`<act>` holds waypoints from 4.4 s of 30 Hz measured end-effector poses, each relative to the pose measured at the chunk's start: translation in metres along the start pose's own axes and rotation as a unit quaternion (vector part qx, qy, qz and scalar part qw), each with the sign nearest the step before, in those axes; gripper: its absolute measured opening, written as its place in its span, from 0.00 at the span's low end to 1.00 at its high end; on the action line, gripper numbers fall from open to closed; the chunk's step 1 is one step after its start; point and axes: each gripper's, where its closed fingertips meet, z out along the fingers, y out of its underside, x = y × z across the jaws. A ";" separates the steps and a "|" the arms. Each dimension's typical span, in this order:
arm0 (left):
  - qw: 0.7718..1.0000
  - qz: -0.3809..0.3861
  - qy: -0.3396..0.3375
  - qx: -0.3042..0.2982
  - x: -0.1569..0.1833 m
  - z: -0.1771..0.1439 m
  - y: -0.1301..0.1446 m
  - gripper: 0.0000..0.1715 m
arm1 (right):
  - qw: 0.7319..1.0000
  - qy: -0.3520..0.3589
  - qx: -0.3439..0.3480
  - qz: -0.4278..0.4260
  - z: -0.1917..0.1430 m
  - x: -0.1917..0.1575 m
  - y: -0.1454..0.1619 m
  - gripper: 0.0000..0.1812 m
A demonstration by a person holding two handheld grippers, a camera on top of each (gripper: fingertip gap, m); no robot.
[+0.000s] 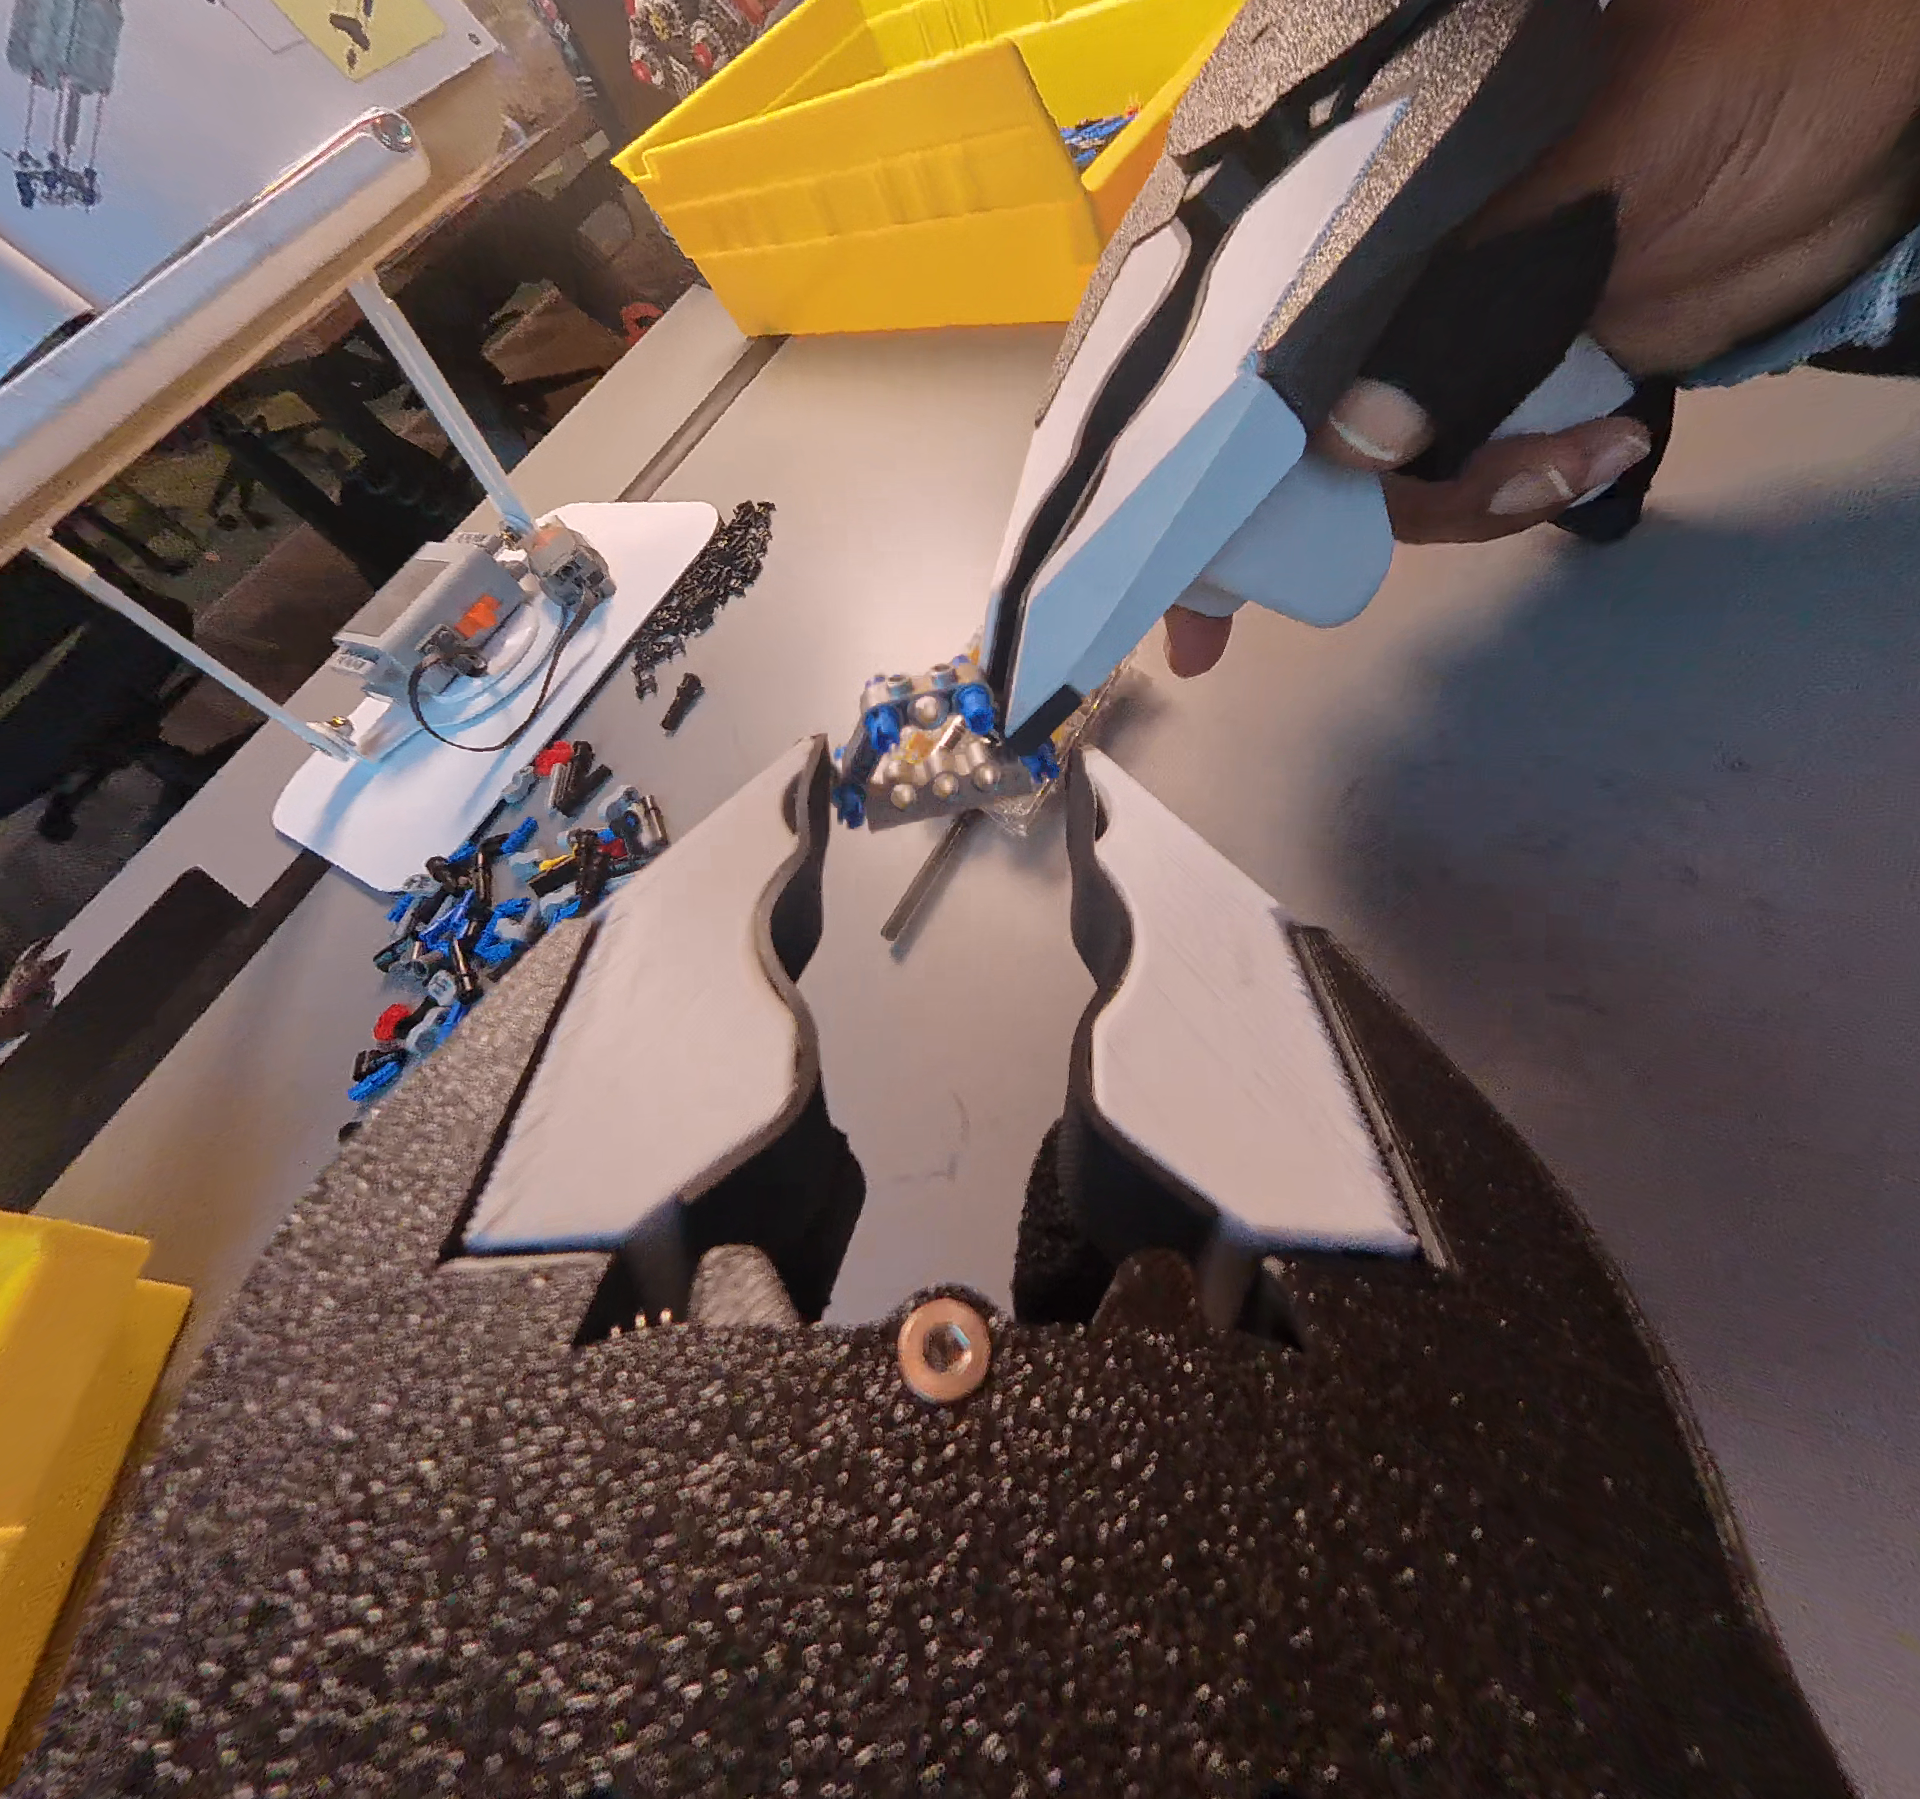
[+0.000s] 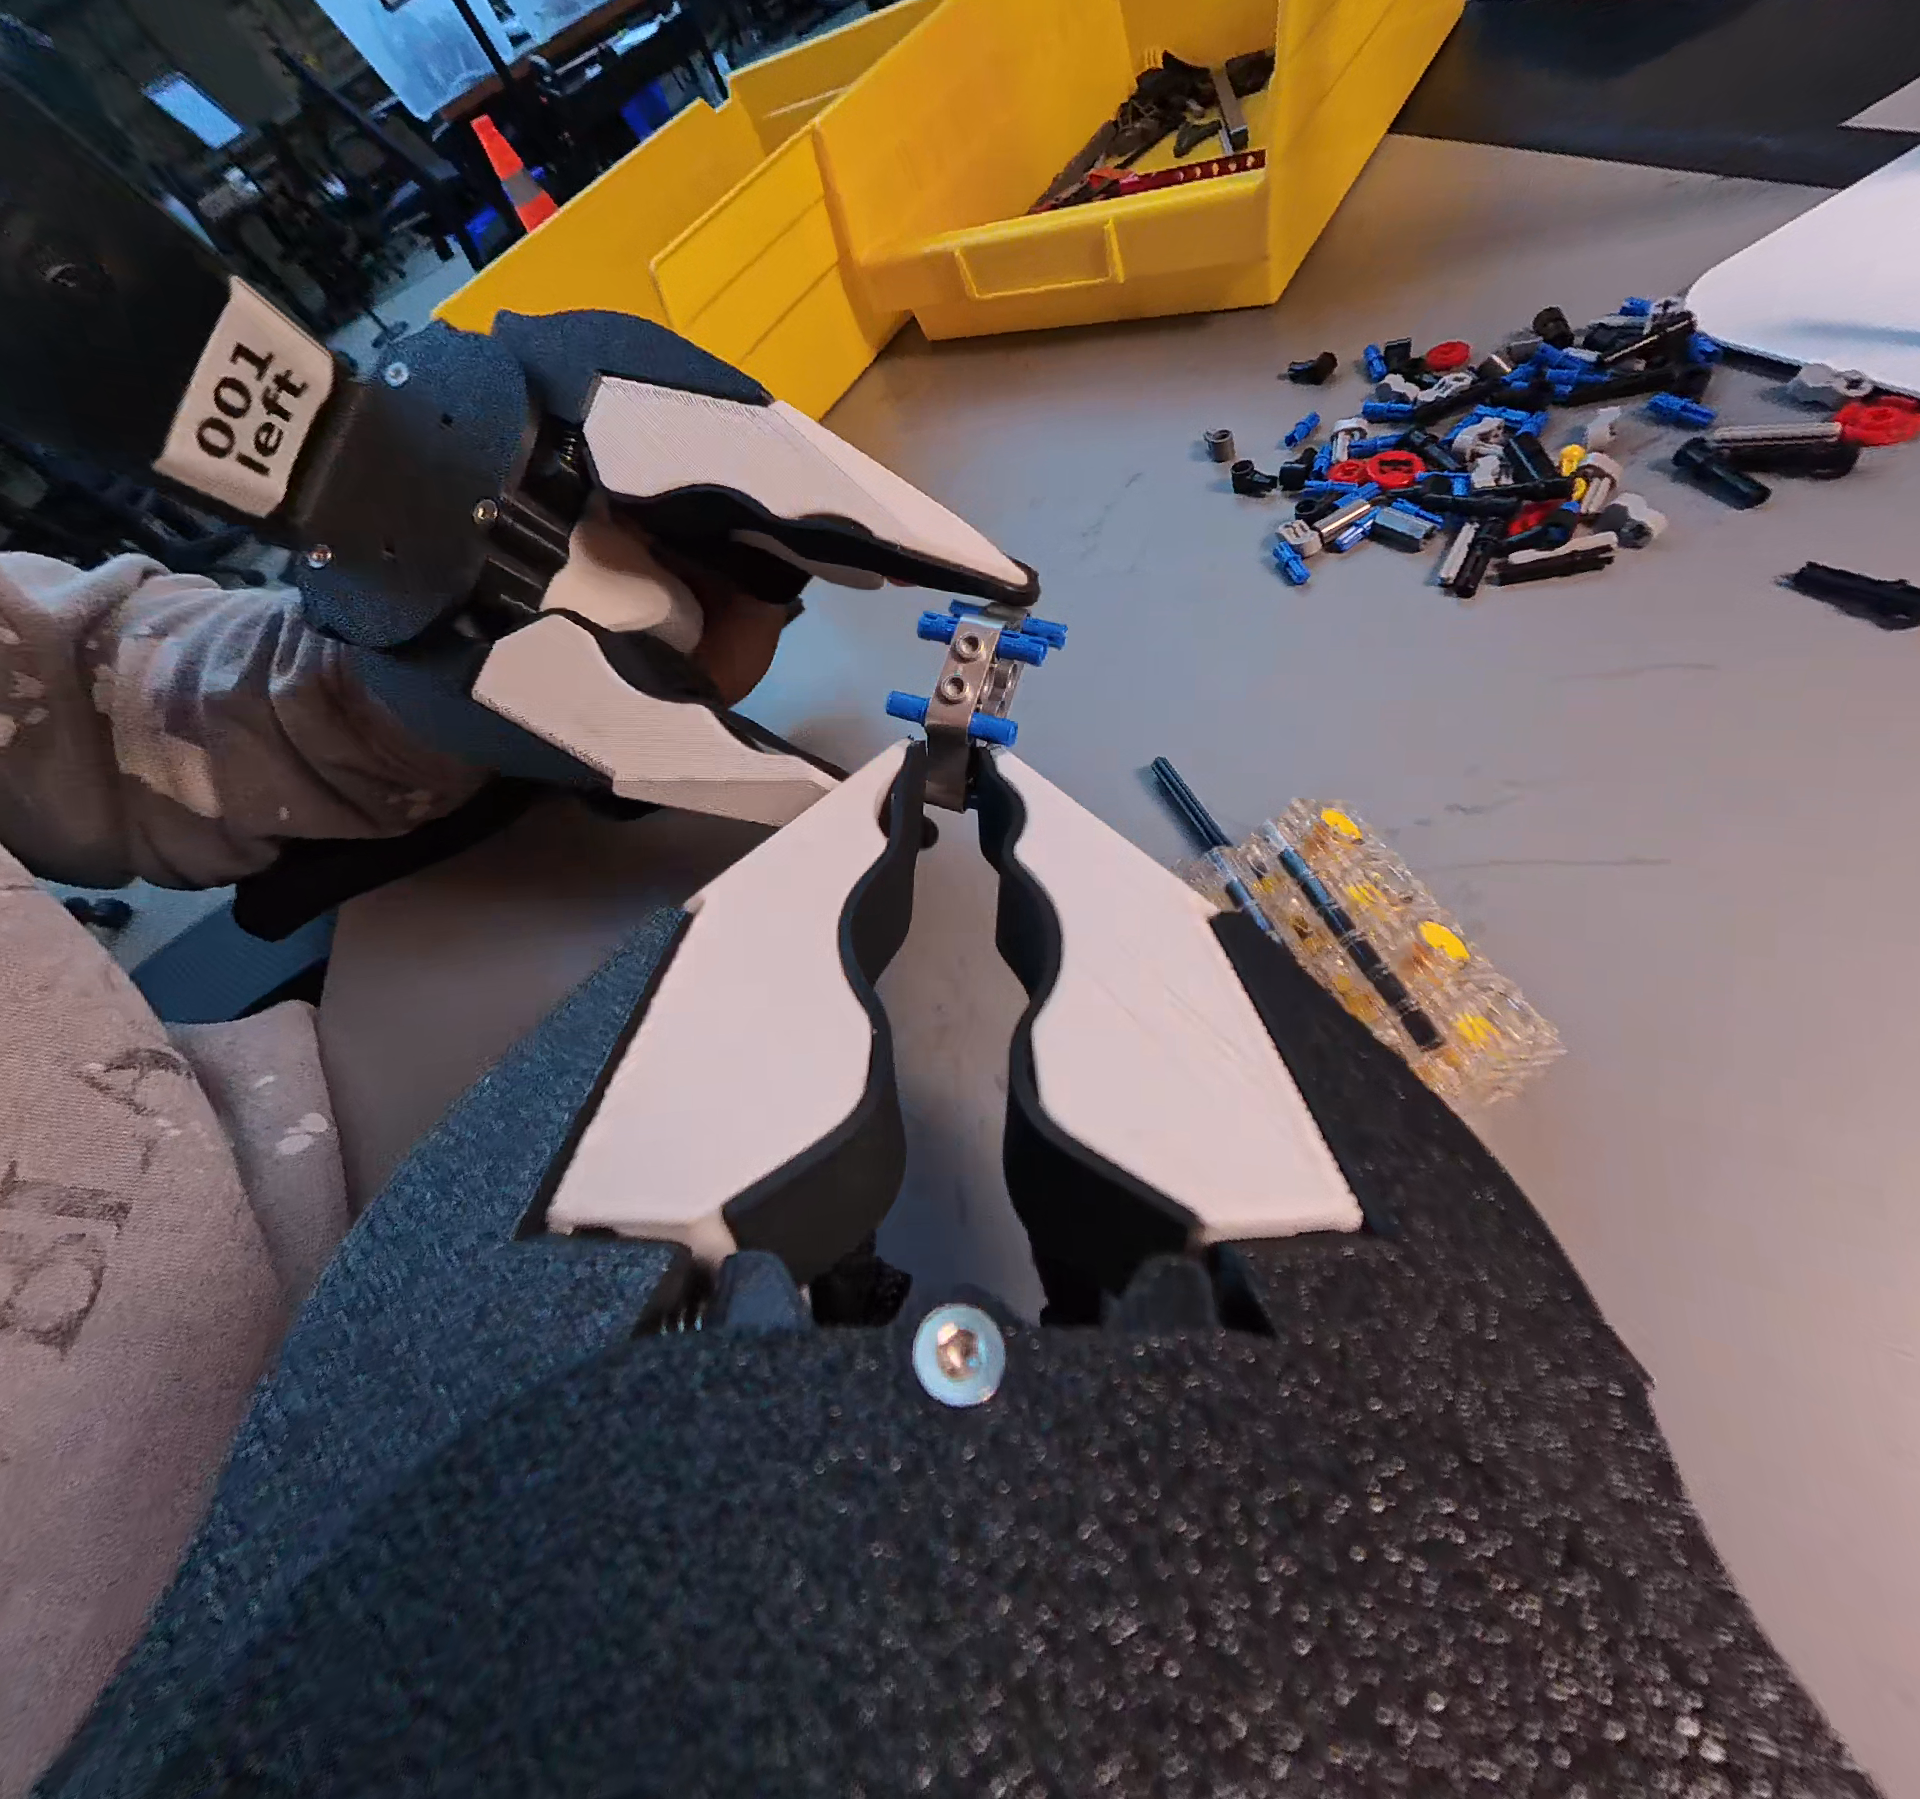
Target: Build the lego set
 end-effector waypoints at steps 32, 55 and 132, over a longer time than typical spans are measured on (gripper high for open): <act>0.990 -0.061 0.129 0.008 -0.006 -0.012 0.014 0.22 | 0.978 0.039 -0.078 -0.191 -0.027 0.023 0.001 0.33; 0.967 -0.018 0.249 -0.052 -0.001 0.010 0.051 0.21 | 0.898 0.009 -0.312 -0.311 -0.008 0.074 0.043 0.27; 0.945 -0.191 0.171 -0.204 0.007 0.021 0.044 0.37 | 0.897 -0.110 -0.275 -0.328 -0.012 0.051 0.048 0.25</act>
